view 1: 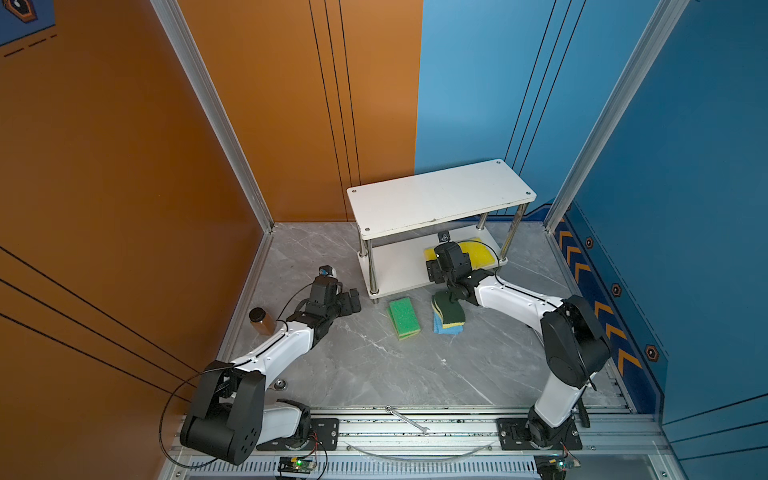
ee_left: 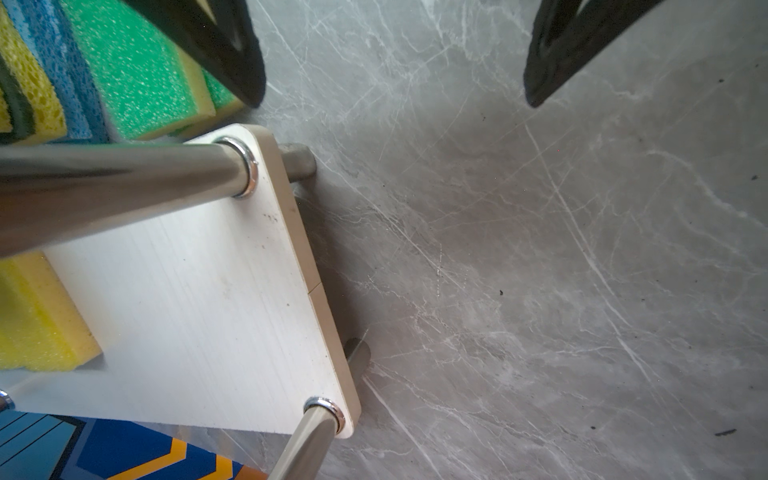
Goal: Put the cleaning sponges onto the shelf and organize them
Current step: 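Withdraw the right gripper and move it over the green sponge on the table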
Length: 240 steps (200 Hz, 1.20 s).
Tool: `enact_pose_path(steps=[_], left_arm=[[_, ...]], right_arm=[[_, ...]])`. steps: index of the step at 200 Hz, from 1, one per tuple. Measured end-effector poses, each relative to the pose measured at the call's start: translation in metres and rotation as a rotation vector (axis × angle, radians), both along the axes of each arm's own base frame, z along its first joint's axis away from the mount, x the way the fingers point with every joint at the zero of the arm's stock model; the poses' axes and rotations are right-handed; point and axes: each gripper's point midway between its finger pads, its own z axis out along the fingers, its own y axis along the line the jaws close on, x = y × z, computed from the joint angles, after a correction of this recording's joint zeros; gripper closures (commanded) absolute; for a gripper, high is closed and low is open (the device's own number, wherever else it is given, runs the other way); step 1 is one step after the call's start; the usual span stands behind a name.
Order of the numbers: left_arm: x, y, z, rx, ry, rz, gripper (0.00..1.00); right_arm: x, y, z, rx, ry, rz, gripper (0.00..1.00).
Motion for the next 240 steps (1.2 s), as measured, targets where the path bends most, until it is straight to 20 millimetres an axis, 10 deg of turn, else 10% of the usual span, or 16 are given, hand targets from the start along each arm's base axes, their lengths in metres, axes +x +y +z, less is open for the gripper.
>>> enact_pose_path(steps=[73, 138, 240], left_arm=[[0.000, 0.000, 0.000, 0.000, 0.000, 0.000, 0.02], [-0.001, 0.000, -0.002, -0.002, 0.001, 0.001, 0.02], [-0.008, 0.001, -0.005, -0.020, 0.006, 0.007, 0.03]], right_arm=[[-0.067, 0.044, 0.020, 0.110, 0.107, 0.234, 0.02], [-0.139, 0.097, -0.009, 0.197, 0.271, 0.361, 0.00], [-0.177, 0.119, -0.080, 0.134, 0.488, 0.383, 0.04]])
